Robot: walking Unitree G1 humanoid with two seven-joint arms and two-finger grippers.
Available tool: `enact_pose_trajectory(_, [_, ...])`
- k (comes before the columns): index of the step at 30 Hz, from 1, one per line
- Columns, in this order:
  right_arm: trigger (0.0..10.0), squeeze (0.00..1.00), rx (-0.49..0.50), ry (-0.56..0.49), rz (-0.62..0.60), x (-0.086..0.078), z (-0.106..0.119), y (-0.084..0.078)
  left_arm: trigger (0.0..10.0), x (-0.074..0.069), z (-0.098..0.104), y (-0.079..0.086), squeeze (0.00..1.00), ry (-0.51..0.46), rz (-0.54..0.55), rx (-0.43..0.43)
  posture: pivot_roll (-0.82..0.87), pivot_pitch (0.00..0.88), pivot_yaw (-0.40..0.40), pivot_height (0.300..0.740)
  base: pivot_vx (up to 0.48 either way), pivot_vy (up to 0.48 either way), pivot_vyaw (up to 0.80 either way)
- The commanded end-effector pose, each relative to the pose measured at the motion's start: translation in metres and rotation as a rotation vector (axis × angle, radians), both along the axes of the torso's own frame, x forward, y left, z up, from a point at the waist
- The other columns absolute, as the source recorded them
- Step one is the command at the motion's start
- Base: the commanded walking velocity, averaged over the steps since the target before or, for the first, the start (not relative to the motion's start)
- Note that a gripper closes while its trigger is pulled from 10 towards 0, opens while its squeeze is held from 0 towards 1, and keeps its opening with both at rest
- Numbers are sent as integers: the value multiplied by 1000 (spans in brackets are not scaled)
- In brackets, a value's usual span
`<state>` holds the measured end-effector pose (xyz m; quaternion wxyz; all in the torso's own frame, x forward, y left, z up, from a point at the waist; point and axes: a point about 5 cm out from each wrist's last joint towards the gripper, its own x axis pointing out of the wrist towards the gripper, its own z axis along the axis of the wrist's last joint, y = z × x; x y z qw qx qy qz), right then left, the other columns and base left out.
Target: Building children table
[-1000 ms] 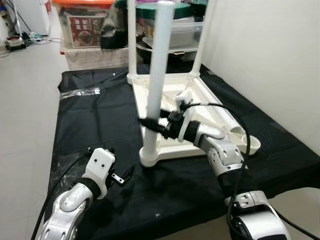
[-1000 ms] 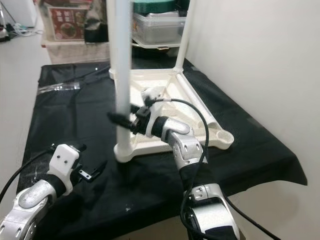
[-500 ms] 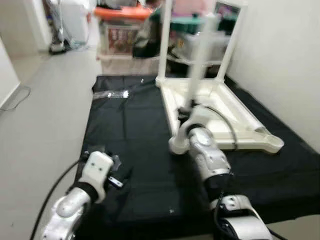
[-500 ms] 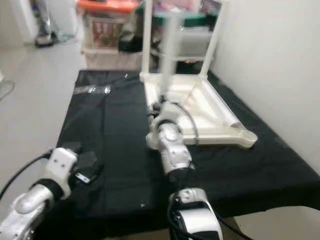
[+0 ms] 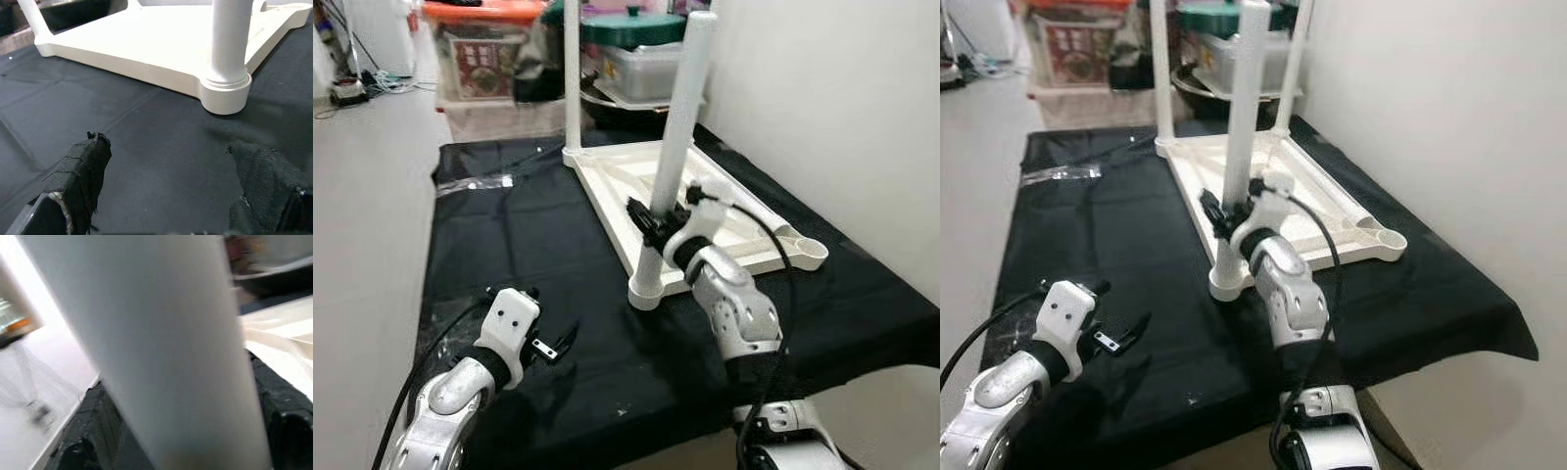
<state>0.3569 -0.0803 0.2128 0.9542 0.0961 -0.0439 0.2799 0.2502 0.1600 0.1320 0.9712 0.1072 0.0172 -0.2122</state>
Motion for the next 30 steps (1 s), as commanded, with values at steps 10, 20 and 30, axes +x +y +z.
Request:
enact_pose_trajectory(10, [1020,0,-192,-32,602,-6,-29,17,10000,3,-1,4,0,1,13,8,99,0,-115,740,0,0,0])
enact_pose_trajectory(20, [0,0,-295,239,-330,28,-65,-17,10000,2,-3,1,0,4,3,8,79,0,-95,740,0,0,0])
enact_pose_trajectory(30, [275,0,-190,237,-548,10,-67,-12,10000,3,-2,0,0,5,-11,10,66,0,-76,740,0,0,0])
